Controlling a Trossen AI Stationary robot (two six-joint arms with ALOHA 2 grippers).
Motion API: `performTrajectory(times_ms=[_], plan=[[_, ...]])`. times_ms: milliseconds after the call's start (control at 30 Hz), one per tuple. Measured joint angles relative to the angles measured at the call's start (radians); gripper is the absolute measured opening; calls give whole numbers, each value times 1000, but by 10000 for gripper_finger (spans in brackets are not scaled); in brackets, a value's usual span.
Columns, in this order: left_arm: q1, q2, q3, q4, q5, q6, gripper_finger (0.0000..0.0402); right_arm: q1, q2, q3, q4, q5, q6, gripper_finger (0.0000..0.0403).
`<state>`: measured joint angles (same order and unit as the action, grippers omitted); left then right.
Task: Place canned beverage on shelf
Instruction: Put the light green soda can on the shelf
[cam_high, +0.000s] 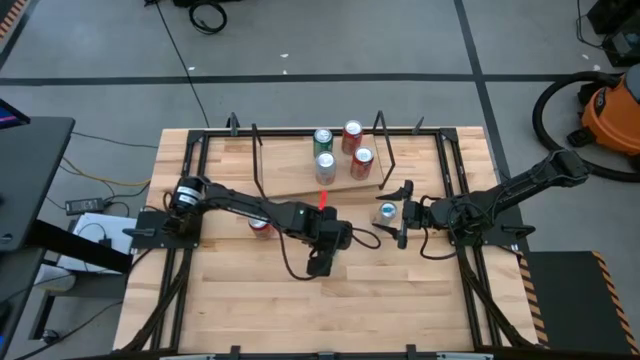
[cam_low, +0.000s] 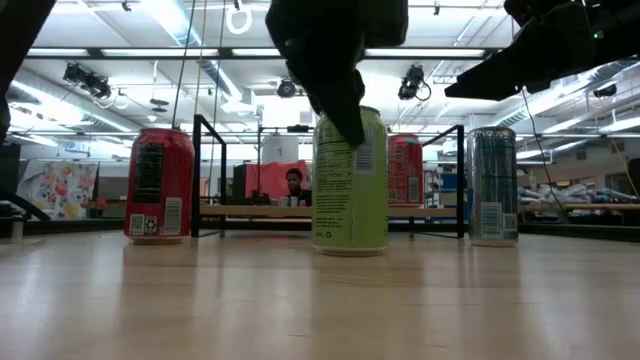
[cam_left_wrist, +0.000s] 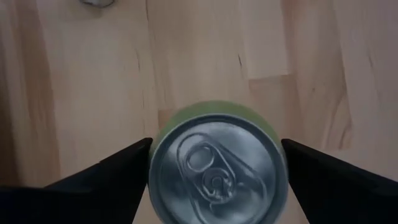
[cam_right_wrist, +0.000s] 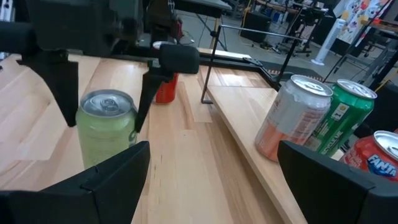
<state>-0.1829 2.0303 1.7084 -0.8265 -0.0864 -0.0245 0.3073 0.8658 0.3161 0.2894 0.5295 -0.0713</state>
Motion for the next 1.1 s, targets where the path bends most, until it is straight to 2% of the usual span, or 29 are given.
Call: performTrajectory(times_ms=[333,733,967,1100], plan=[[1,2,0,-27,3,16,307,0,0,0,-1,0,0,364],[44,-89,66,-305,-1,84,313,0,0,0,-3,0,0,364],[29,-132,66,-291,2,131,313,1,0,0,-17,0,0,364],[5,-128,65,-294,1,240,313,1,0,0,-16,0,-1,364]])
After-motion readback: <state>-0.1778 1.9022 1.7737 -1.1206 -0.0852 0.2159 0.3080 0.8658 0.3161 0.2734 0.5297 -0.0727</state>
